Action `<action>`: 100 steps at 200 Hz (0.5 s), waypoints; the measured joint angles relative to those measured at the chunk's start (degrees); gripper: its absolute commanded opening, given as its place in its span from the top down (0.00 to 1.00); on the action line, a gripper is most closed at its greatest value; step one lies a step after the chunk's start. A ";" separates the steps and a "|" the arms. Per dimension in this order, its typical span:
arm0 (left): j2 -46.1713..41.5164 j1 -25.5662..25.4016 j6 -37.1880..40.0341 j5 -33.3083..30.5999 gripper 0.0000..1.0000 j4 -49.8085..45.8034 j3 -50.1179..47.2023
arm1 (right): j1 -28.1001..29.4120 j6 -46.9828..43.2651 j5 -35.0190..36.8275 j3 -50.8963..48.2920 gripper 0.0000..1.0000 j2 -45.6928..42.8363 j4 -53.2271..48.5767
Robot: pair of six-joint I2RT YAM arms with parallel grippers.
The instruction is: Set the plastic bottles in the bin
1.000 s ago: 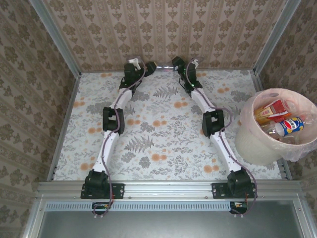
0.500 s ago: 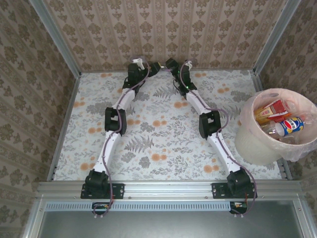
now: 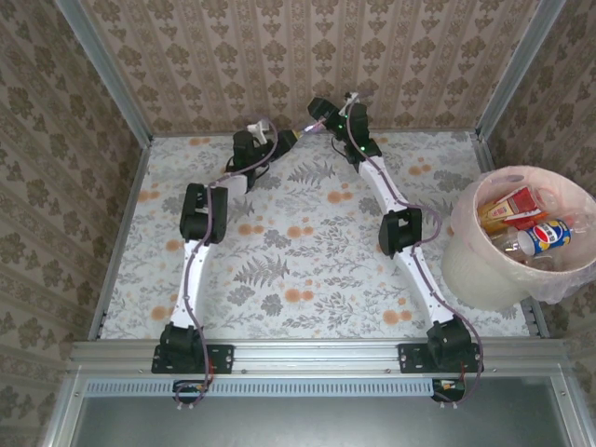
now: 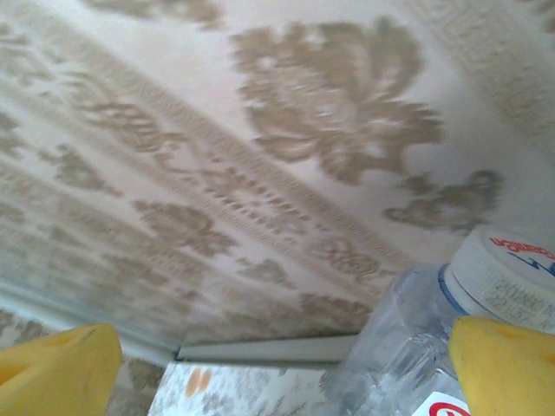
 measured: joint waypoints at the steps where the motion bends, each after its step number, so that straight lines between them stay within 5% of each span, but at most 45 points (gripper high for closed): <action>1: -0.24 0.00 -0.07 0.04 0.11 0.17 -0.37 | 0.02 -0.20 -0.22 0.02 0.02 -0.22 -0.46; 48: -16.61 -1.66 -3.65 1.03 0.11 10.54 -27.74 | 1.42 -6.43 -3.56 0.28 0.00 -6.36 -19.65; 100: -34.29 -4.13 -5.22 0.61 0.08 13.40 -51.84 | 6.64 -11.19 5.14 0.33 0.00 -9.68 -41.22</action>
